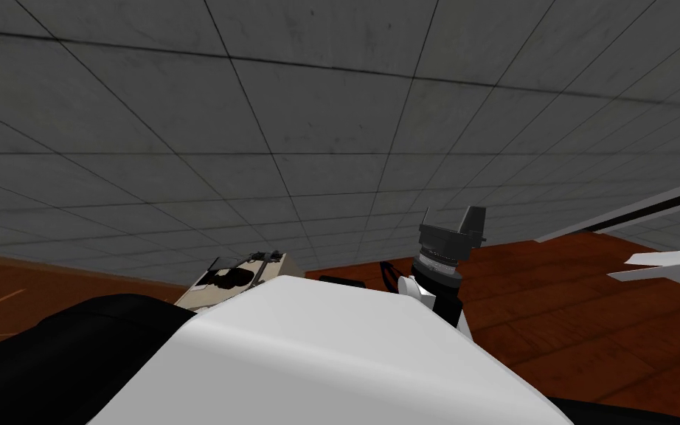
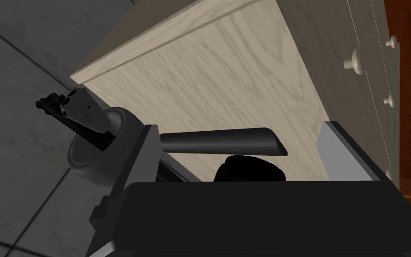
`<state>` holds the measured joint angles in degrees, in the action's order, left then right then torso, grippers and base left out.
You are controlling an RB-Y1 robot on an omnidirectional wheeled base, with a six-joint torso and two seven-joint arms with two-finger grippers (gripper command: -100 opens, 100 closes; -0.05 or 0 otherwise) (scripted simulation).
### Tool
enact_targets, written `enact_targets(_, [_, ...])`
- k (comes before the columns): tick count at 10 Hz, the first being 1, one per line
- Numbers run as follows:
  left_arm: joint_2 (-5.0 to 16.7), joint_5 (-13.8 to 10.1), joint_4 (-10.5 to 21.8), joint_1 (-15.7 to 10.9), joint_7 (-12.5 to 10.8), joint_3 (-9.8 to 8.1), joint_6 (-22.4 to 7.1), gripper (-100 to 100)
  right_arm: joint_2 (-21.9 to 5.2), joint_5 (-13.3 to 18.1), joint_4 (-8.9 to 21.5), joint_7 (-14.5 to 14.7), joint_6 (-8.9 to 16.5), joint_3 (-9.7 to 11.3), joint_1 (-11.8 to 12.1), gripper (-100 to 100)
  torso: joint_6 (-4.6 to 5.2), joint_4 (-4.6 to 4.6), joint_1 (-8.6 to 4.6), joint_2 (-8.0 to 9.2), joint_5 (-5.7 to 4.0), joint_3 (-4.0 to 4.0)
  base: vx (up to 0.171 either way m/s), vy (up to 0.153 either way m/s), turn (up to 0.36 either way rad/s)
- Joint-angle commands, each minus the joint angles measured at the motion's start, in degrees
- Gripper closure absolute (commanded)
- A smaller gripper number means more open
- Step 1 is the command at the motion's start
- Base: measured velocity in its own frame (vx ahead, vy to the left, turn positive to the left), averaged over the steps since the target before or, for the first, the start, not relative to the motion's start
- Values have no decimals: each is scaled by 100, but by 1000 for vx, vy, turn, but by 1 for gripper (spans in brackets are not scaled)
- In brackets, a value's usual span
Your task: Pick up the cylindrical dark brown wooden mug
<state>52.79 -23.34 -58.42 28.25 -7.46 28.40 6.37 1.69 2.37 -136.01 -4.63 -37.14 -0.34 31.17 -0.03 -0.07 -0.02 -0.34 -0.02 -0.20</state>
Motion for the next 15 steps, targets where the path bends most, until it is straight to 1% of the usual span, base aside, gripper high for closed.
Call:
enact_targets(1, [67, -53, 227, 36, 135, 12, -60, -100, 0, 0, 0, 0, 0, 0, 0, 0, 0, 0, 0, 0, 0, 0, 88, 5, -48])
enact_targets(2, [67, -53, 227, 36, 135, 12, -60, -100, 0, 0, 0, 0, 0, 0, 0, 0, 0, 1, 2, 6, -1, 3, 65, 1, -19])
enact_targets(4, [199, -148, 606, -5, 254, 118, -112, -100, 0, 0, 0, 0, 0, 0, -1, 0, 1, 4, 0, 15, 0, 9, 78, -5, -63])
enact_targets(5, [317, -227, 910, -38, 347, 207, -158, -100, 0, 0, 0, 0, 0, 0, 0, 0, 0, 2, -2, 9, 0, 6, 114, -15, -110])
enact_targets(7, [317, -227, 917, -38, 347, 207, -158, -100, 0, 0, 0, 0, 0, 0, 0, 0, -1, 1, -2, 5, -1, 3, 67, 2, -17])
enact_targets(8, [411, -286, 1144, -61, 411, 275, -196, -100, 0, 0, 0, 0, 0, 0, -1, 0, -1, 4, -2, 21, 0, 11, 42, -9, -72])
enact_targets(9, [340, -265, 1194, -142, 342, 354, -100, -100, 0, 0, 0, 0, 0, 0, -1, 0, 1, 5, -3, 23, -1, 14, 24, -2, -19])
enact_targets(10, [344, -271, 1235, -156, 342, 374, -86, 0, 0, 0, 0, 0, 0, 0, -1, 0, -2, 7, -3, 31, 0, 17, 0, 0, 0])
enact_targets(11, [153, -206, 1383, -298, 309, 308, -219, -100, 0, 0, 0, 0, 0, 0, -1, 0, -2, 8, -2, 38, 0, 22, -53, 26, -230])
enact_targets(13, [-37, -141, 1537, -442, 276, 245, -351, -100, 0, 0, 1, 0, 1, 0, -3, 0, 1, 16, 20, 74, 5, 42, -116, 68, -173])
enact_targets(14, [8, -157, 1494, -408, 305, 257, -313, -100, 0, 0, 1, 0, 1, 0, -3, 0, -2, 19, 25, 85, 7, 49, -53, 31, -22])
enact_targets(15, [-2, -154, 1512, -420, 296, 260, -320, 100, 0, 0, 1, 0, 1, 0, -2, 0, -4, 16, 14, 69, 4, 41, -9, 6, 4])
